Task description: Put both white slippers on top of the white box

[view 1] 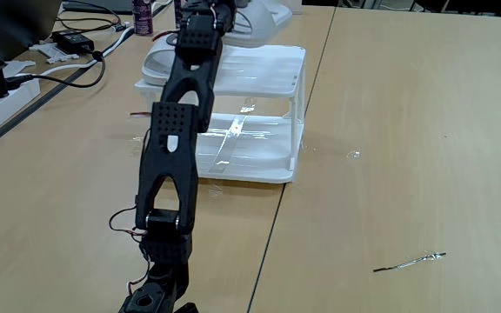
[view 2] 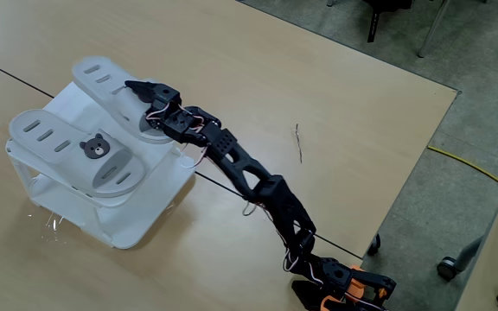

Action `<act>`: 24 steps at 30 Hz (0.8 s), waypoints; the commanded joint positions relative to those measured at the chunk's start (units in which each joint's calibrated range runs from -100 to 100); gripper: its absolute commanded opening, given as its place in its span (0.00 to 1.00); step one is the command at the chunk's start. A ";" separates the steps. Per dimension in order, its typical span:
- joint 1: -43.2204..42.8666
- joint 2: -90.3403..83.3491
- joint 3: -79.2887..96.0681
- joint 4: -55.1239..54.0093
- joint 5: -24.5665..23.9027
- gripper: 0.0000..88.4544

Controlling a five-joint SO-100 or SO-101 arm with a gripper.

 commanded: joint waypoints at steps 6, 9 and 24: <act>0.54 15.55 -27.55 -0.87 0.42 0.01; 0.29 17.74 -29.62 -0.87 0.42 0.01; -0.70 19.76 -29.71 -0.79 0.42 0.22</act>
